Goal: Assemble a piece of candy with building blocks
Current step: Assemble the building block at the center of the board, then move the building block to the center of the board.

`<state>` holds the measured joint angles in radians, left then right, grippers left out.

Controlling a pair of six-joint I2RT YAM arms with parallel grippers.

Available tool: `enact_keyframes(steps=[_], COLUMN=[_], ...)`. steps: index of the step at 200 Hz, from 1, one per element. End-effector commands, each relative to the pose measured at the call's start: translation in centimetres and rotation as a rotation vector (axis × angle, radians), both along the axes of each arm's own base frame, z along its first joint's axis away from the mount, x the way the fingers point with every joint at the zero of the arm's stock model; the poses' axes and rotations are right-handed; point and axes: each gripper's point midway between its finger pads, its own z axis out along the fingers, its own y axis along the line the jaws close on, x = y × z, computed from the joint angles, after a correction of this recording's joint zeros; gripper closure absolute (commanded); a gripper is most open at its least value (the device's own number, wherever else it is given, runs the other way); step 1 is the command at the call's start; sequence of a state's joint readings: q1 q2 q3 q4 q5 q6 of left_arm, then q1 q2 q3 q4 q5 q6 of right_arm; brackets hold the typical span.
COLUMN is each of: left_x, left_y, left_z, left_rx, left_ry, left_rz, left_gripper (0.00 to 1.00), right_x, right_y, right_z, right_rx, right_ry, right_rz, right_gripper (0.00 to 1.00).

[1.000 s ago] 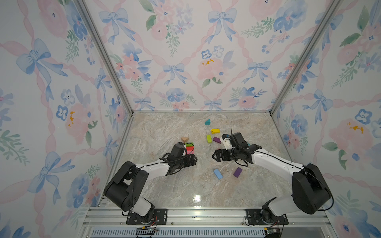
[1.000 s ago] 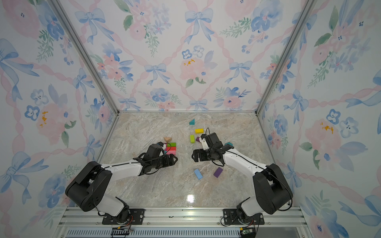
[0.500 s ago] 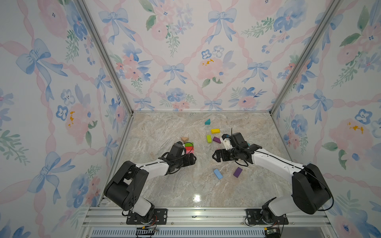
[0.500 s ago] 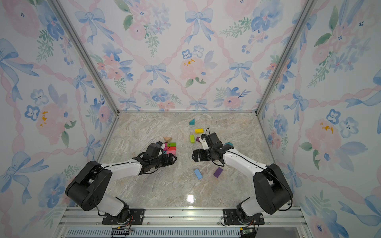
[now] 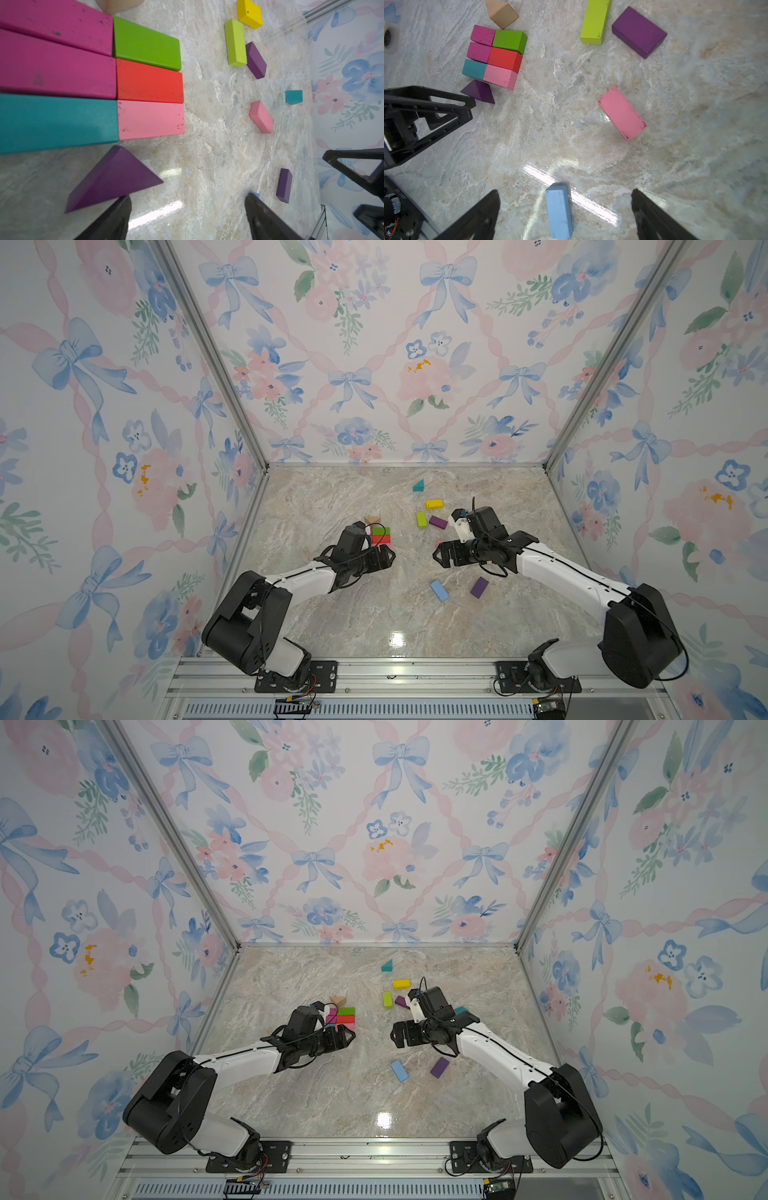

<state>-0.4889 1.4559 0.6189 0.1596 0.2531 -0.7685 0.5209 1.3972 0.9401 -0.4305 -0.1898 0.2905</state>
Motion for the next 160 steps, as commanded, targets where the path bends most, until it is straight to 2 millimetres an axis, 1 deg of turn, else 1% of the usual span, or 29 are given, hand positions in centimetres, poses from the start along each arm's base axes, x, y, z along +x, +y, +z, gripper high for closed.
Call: enact_keyframes(steps=[1, 19, 40, 48, 58, 76, 86, 87, 89, 97, 99, 105, 117, 122, 128, 144, 160], left_x=[-0.5, -1.0, -1.1, -0.9, -0.4, 0.9, 1.4, 1.8, 2.2, 3.1, 3.2, 3.8, 4.6, 5.0, 5.4, 5.8, 5.9], left_y=[-0.1, 0.4, 1.1, 1.4, 1.8, 2.7, 3.3, 3.2, 3.2, 3.5, 3.5, 3.8, 3.8, 3.9, 4.1, 4.6, 4.9], left_z=[2.4, 4.1, 5.7, 6.3, 7.0, 7.4, 6.7, 7.4, 7.9, 7.9, 7.9, 7.9, 8.2, 8.6, 9.0, 9.6, 9.2], left_rx=[-0.056, -0.062, -0.062, -0.064, -0.061, -0.033, -0.009, -0.012, -0.012, 0.003, 0.006, 0.010, 0.003, 0.003, 0.007, 0.013, 0.018], left_ry=[-0.032, -0.063, -0.094, -0.107, -0.127, -0.155, -0.148, -0.163, -0.177, -0.185, -0.185, -0.187, -0.191, -0.202, -0.216, -0.238, -0.233], left_rz=[-0.017, -0.019, -0.016, -0.010, -0.006, 0.006, 0.014, 0.014, 0.016, 0.023, 0.024, 0.025, 0.012, 0.010, 0.012, 0.014, 0.015], left_gripper=[0.12, 0.11, 0.11, 0.11, 0.11, 0.11, 0.10, 0.10, 0.10, 0.10, 0.10, 0.10, 0.10, 0.10, 0.10, 0.10, 0.10], right_x=[0.6, 1.1, 1.9, 2.3, 2.9, 4.5, 5.7, 5.8, 6.1, 7.2, 7.5, 8.4, 9.8, 10.4, 11.0, 12.9, 14.3], right_y=[-1.5, -2.0, -1.8, -1.6, -1.3, -0.4, 0.2, 0.3, 0.4, 1.0, 1.1, 1.4, 2.2, 2.6, 3.0, 3.5, 4.1], right_z=[1.9, 2.7, 3.3, 3.2, 3.2, 3.1, 3.0, 3.2, 3.0, 3.0, 2.3, 1.5, 0.1, -0.1, -0.9, -2.4, -3.8], right_rx=[-0.047, -0.065, -0.080, -0.085, -0.088, -0.095, -0.103, -0.102, -0.105, -0.115, -0.124, -0.143, -0.173, -0.181, -0.198, -0.240, -0.269], right_ry=[-0.038, -0.054, -0.063, -0.061, -0.063, -0.061, -0.057, -0.060, -0.057, -0.061, -0.048, -0.030, 0.009, 0.015, 0.033, 0.053, 0.093], right_rz=[-0.011, -0.013, -0.003, 0.001, 0.004, 0.015, 0.025, 0.025, 0.028, 0.036, 0.039, 0.045, 0.069, 0.078, 0.089, 0.101, 0.123], right_gripper=[0.01, 0.01, 0.01, 0.01, 0.01, 0.01, 0.01, 0.01, 0.01, 0.01, 0.01, 0.01, 0.01, 0.00, 0.00, 0.00, 0.01])
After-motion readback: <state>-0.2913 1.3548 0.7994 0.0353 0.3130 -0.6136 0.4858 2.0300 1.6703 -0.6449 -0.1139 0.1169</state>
